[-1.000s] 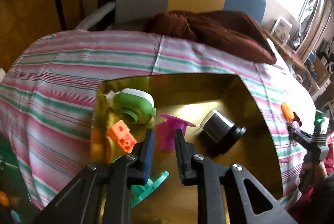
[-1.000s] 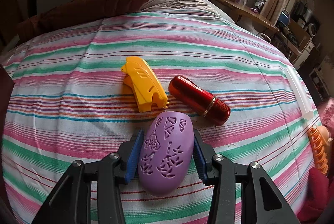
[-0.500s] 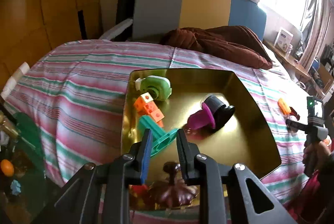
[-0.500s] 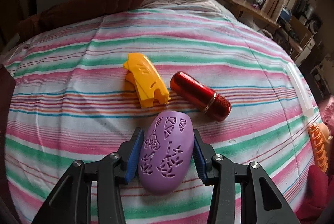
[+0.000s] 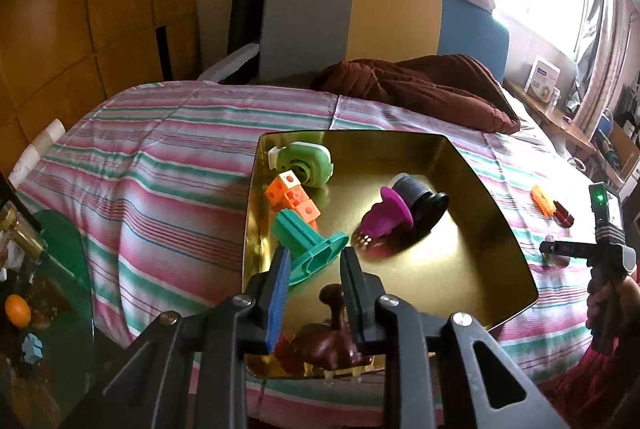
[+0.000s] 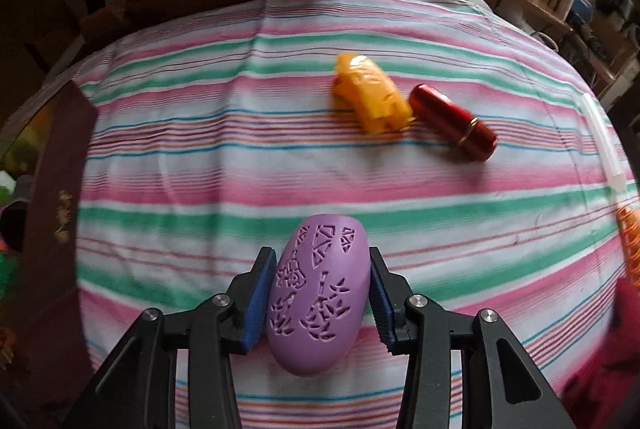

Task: Organize rigid objects
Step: 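Carry the purple oval block into the gold tray and open the right tool, then move both tools back toward the yellow clip and red cylinder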

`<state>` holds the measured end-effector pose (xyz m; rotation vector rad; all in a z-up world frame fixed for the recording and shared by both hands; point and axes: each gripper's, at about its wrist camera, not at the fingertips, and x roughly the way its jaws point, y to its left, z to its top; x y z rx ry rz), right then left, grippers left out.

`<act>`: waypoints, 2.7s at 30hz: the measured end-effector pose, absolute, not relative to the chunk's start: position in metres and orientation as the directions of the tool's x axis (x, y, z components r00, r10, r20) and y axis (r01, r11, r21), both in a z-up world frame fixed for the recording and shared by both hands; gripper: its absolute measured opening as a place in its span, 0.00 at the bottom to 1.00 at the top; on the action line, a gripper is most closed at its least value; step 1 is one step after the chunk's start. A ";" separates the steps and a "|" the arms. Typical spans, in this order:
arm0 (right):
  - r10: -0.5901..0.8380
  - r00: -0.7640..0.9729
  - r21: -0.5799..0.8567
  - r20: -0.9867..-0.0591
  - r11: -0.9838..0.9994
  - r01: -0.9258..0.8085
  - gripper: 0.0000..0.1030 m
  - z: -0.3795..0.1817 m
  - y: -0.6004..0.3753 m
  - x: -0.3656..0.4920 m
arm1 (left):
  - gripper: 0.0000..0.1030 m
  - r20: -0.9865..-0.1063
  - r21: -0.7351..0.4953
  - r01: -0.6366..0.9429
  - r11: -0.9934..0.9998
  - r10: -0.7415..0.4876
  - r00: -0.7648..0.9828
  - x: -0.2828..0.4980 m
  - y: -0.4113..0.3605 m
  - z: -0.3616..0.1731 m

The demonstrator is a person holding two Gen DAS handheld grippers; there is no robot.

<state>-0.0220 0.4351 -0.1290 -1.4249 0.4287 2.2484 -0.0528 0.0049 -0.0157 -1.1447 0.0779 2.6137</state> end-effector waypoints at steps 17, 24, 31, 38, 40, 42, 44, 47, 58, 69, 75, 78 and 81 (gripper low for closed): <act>0.109 -0.528 0.195 -0.842 -0.852 -0.486 0.44 -0.099 0.394 -0.006 | 0.25 -0.745 -0.064 -0.270 -0.961 0.226 -0.628 -0.049 -0.004 -0.027; 0.077 -0.643 0.245 -0.762 -0.885 -0.397 0.44 -0.052 0.362 -0.004 | 0.25 -0.749 -0.071 -0.262 -0.962 0.225 -0.624 -0.049 -0.008 -0.029; -0.049 -0.717 0.298 -0.695 -0.928 -0.225 0.44 -0.018 0.302 -0.020 | 0.25 -0.747 -0.072 -0.219 -0.973 0.198 -0.635 -0.051 -0.024 -0.028; -0.194 -0.645 0.320 -0.739 -0.944 -0.083 0.44 -0.032 0.228 -0.057 | 0.25 -0.737 -0.067 -0.202 -0.977 0.184 -0.650 -0.050 -0.033 -0.022; -0.234 -0.611 0.338 -0.757 -0.939 -0.059 0.44 -0.042 0.210 -0.067 | 0.25 -0.736 -0.065 -0.201 -0.977 0.183 -0.652 -0.050 -0.034 -0.022; -0.247 -0.587 0.332 -0.771 -0.943 -0.039 0.44 -0.050 0.191 -0.075 | 0.25 -0.735 -0.063 -0.199 -0.978 0.181 -0.654 -0.050 -0.035 -0.022; -0.243 -0.564 0.312 -0.789 -0.950 -0.028 0.44 -0.060 0.177 -0.082 | 0.25 -0.733 -0.063 -0.195 -0.979 0.178 -0.657 -0.050 -0.037 -0.021; -0.227 -0.535 0.291 -0.814 -0.956 -0.037 0.44 -0.075 0.163 -0.091 | 0.25 -0.730 -0.059 -0.190 -0.980 0.173 -0.662 -0.050 -0.040 -0.021; -0.226 -0.462 0.289 -0.858 -0.955 -0.070 0.48 -0.116 0.153 -0.107 | 0.25 -0.732 -0.068 -0.179 -0.982 0.171 -0.659 -0.051 -0.046 -0.025; -0.238 -0.517 0.307 -0.822 -0.950 -0.051 0.54 -0.096 0.154 -0.099 | 0.25 -0.727 -0.059 -0.188 -0.980 0.172 -0.665 -0.047 -0.042 -0.022; -0.206 -0.576 0.292 -0.791 -0.955 -0.060 0.61 -0.080 0.160 -0.089 | 0.25 -0.723 -0.054 -0.198 -0.979 0.175 -0.668 -0.044 -0.039 -0.019; -0.177 -0.610 0.269 -0.772 -0.961 -0.061 0.62 -0.070 0.164 -0.084 | 0.25 -0.721 -0.055 -0.204 -0.977 0.180 -0.669 -0.042 -0.036 -0.017; -0.152 -0.638 0.243 -0.755 -0.968 -0.057 0.66 -0.060 0.169 -0.077 | 0.25 -0.722 -0.051 -0.209 -0.977 0.181 -0.668 -0.041 -0.034 -0.016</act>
